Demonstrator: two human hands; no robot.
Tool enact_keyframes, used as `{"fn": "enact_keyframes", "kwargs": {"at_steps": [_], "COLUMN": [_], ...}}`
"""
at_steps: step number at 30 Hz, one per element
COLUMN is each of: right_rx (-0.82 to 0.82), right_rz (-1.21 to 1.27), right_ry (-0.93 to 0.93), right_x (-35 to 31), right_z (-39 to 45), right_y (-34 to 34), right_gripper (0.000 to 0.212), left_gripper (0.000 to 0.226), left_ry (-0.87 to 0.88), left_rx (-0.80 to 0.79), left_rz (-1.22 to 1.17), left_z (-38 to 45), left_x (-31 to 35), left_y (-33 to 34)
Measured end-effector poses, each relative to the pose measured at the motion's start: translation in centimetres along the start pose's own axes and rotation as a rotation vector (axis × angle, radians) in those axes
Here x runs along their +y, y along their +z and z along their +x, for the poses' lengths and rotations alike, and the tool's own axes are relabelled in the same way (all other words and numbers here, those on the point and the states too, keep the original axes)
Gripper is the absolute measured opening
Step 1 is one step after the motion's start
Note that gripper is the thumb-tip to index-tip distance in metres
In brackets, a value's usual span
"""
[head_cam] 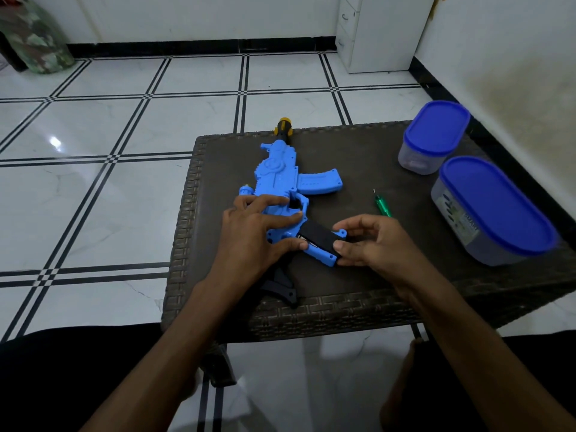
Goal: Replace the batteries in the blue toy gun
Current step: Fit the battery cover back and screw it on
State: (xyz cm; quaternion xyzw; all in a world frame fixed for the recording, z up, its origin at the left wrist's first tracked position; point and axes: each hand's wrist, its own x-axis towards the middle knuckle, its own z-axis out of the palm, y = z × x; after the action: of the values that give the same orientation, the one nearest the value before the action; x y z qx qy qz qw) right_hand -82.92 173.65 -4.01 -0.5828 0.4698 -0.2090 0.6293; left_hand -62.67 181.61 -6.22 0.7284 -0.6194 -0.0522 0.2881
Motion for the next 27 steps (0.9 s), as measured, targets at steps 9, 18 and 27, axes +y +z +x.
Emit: {"fn": "enact_keyframes", "kwargs": {"at_steps": [9,18,27], "right_rx": [-0.059,0.009,-0.146], "right_rz": [-0.265,-0.711,-0.802], "right_ry": [-0.256,-0.481,-0.486], "right_x": [0.0,0.3,-0.3], "right_z": [0.2,-0.3,-0.8], "right_y": [0.7,0.0,-0.3], "right_gripper": [0.033,0.044,0.045], "left_gripper": [0.057,0.052,0.052], "left_ry": [0.005,0.015,0.013], "left_rx": [0.011,0.005,0.018], "left_rz": [-0.01,0.015,0.009], "left_z": [0.0,0.1,0.1], "left_x": [-0.2,-0.3,-0.3], "left_y": [0.1,0.0,0.1]}}
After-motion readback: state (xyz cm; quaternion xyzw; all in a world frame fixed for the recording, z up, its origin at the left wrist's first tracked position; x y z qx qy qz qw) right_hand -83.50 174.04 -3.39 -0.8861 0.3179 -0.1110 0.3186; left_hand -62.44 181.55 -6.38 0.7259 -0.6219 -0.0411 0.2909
